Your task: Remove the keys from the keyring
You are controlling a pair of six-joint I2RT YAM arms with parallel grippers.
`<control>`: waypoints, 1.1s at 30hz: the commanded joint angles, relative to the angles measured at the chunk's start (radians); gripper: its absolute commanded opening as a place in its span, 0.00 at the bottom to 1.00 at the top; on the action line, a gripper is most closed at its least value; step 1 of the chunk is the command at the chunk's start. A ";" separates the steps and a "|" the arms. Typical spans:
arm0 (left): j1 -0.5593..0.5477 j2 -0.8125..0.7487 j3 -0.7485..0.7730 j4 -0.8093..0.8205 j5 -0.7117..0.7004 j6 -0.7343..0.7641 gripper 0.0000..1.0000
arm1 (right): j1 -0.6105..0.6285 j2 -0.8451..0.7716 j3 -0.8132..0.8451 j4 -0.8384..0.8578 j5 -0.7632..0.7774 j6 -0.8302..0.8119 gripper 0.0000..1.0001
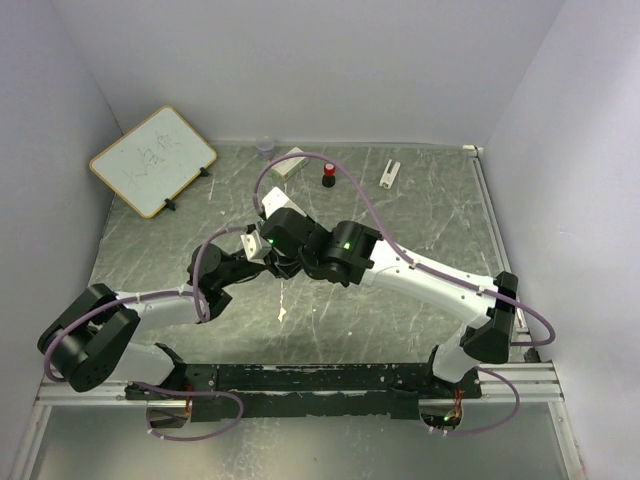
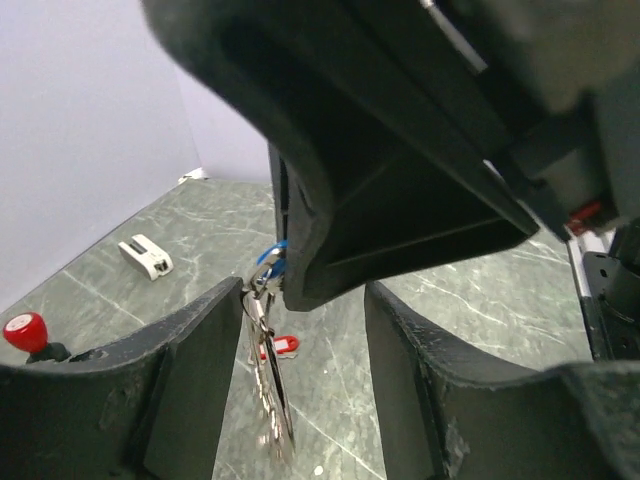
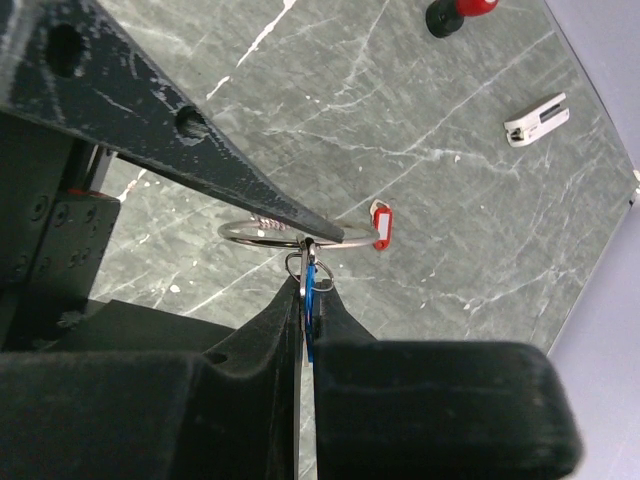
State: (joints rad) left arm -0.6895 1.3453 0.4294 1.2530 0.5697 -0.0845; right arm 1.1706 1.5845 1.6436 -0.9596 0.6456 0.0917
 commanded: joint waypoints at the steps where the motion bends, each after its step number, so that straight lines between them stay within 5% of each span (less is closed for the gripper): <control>1: -0.028 0.014 0.019 0.065 -0.128 0.042 0.61 | 0.021 -0.003 0.041 -0.017 0.035 0.017 0.00; 13: -0.053 0.026 -0.009 0.069 -0.338 0.069 0.57 | 0.038 -0.014 0.051 -0.020 0.051 0.023 0.00; 33: -0.096 0.089 -0.002 0.136 -0.423 0.090 0.51 | 0.057 -0.014 0.068 -0.026 0.048 0.036 0.00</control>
State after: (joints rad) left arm -0.7704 1.4120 0.4259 1.3655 0.1978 -0.0181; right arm 1.2064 1.5852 1.6733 -1.0046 0.7094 0.1158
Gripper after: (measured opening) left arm 0.518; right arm 0.023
